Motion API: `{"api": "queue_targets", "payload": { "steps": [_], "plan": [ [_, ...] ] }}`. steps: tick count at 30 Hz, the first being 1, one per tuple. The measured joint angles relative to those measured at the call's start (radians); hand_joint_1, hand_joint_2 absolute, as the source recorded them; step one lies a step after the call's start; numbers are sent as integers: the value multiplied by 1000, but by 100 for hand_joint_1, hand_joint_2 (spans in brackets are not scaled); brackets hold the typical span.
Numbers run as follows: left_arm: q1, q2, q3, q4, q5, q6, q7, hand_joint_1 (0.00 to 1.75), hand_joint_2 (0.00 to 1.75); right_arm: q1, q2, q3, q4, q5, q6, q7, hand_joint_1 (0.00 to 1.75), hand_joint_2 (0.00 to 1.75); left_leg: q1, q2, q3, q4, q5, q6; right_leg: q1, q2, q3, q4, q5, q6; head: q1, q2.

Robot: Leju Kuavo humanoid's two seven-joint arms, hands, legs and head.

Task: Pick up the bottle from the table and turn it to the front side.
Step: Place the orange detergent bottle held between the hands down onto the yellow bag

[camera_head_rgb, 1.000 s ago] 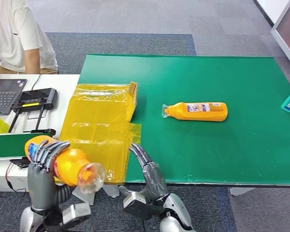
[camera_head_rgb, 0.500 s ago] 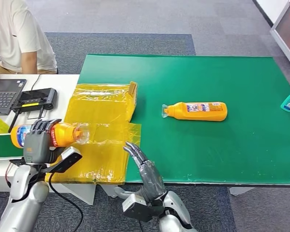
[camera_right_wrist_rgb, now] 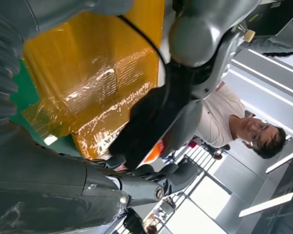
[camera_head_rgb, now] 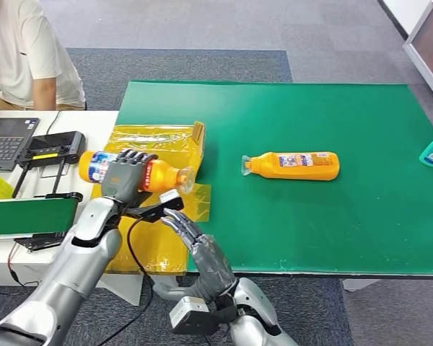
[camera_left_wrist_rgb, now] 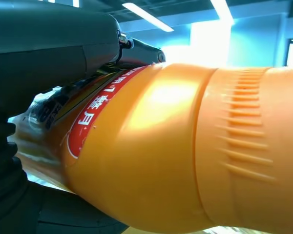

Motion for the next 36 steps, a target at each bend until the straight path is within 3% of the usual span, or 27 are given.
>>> {"api": "queue_targets", "payload": {
  "steps": [8,17,19,21,23,28,36],
  "plan": [
    [-36,-93,-100,189,32,-6,26,175,175,-9,0,22,-27,-17,0,6,0,175,0,0,-1,0,0,0,0,0,-1,0,0,0,0,0],
    [-60,-100,-109,354,71,11,52,175,175,-3,-8,21,-50,-45,-28,-3,0,175,0,0,-1,0,0,0,0,0,-1,0,0,0,0,0],
    [-71,-97,-107,378,67,19,64,109,175,3,-12,19,-53,-48,-34,-7,0,175,0,0,0,0,0,0,0,0,0,0,0,0,0,0],
    [-80,-93,-105,399,59,29,82,22,175,11,-17,15,-57,-51,-38,-11,0,175,0,0,0,0,0,0,0,0,0,0,0,0,0,0],
    [-86,-89,-101,420,51,40,102,0,175,18,-22,12,-59,-52,-43,-15,0,175,0,0,0,0,0,0,0,0,0,0,0,0,0,0],
    [-92,-81,-74,456,42,81,111,0,175,30,-28,6,-59,-53,-54,-23,0,175,0,0,0,0,0,0,1,0,0,0,0,-1,0,0],
    [-95,-78,-33,466,50,101,61,0,175,42,-32,-2,-59,-53,-60,-24,0,175,0,0,0,0,0,0,0,0,0,0,0,-1,0,0]
  ]
}}
